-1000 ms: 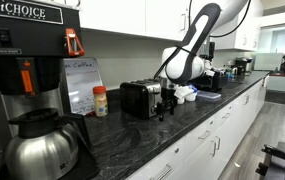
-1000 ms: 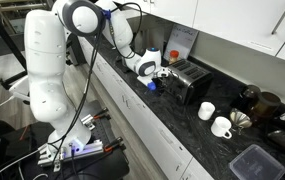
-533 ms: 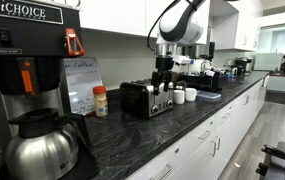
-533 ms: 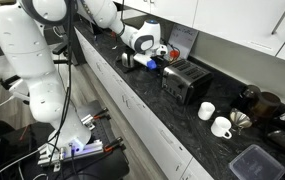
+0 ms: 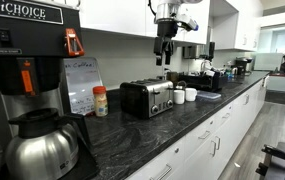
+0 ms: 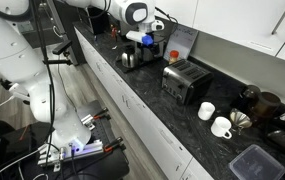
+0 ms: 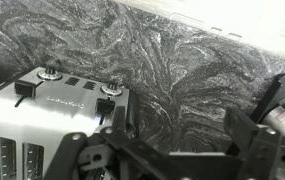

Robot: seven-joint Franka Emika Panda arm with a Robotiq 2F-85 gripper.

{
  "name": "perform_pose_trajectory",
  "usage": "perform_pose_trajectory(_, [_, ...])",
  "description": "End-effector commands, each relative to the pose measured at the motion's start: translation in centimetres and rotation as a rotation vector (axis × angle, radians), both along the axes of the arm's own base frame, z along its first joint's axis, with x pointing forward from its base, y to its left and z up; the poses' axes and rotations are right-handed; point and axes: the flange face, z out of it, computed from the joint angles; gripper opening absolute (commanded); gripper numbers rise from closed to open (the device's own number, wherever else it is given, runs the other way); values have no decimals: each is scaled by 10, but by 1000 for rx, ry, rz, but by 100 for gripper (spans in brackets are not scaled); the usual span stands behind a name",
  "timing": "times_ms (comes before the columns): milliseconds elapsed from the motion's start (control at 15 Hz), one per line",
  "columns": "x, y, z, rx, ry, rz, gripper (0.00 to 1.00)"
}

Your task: Push down the toaster lever to the left.

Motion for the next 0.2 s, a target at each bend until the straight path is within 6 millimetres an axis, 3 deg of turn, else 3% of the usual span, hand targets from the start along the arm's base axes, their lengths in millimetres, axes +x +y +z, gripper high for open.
perform_pose_trajectory(0, [-12,3,28,-28,3,25,100])
perform_pose_trajectory(67, [-6,3,17,-7,-7,10,100])
perform_pose_trajectory(133, [-8,5,22,-7,-14,12,100])
